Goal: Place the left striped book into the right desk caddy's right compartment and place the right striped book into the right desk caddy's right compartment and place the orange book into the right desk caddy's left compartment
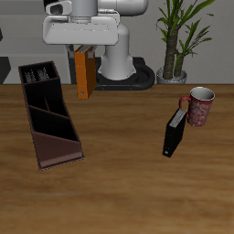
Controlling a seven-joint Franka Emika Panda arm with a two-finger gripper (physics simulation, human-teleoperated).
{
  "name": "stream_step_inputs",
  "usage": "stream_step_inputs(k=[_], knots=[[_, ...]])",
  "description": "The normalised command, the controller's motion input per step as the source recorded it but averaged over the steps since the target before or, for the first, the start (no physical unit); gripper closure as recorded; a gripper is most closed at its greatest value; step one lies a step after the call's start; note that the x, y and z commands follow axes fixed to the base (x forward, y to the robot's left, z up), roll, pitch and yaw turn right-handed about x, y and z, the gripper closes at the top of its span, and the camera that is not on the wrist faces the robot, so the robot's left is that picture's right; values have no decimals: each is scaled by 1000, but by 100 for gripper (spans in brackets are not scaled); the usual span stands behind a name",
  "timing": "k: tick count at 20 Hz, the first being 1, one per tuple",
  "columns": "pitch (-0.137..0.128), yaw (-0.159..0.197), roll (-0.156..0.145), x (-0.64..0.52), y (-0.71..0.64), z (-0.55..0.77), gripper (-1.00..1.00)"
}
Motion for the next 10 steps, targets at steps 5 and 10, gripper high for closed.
stream_step_inputs(k=[5, 10], knots=[[11, 102, -67, -22, -529, 39, 100], [4, 75, -44, 2, -365, -19, 100]])
